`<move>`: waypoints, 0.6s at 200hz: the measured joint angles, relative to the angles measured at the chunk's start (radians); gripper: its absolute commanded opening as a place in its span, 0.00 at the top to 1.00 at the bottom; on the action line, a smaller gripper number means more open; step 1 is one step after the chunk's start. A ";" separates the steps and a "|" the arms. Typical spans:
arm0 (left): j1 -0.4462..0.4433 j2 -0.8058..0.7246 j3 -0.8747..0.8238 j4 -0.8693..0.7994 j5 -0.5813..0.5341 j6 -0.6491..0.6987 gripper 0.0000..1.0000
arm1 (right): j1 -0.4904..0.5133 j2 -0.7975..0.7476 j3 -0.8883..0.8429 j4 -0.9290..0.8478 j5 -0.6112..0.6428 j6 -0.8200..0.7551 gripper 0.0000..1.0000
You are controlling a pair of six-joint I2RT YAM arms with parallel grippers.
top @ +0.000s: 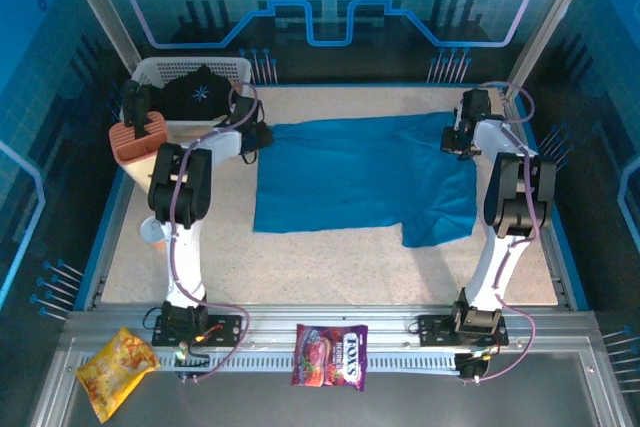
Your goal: Fold and stack the t-shirts
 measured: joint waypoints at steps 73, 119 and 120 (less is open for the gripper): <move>0.000 -0.118 -0.029 -0.004 -0.026 0.017 0.42 | -0.009 -0.010 0.043 -0.178 -0.073 0.006 0.46; 0.000 -0.171 -0.008 -0.039 -0.024 0.032 0.22 | 0.033 0.081 0.364 -0.247 -0.127 -0.004 0.54; 0.000 -0.171 -0.008 -0.040 -0.024 0.029 0.21 | 0.034 0.085 0.371 -0.249 -0.127 -0.005 0.54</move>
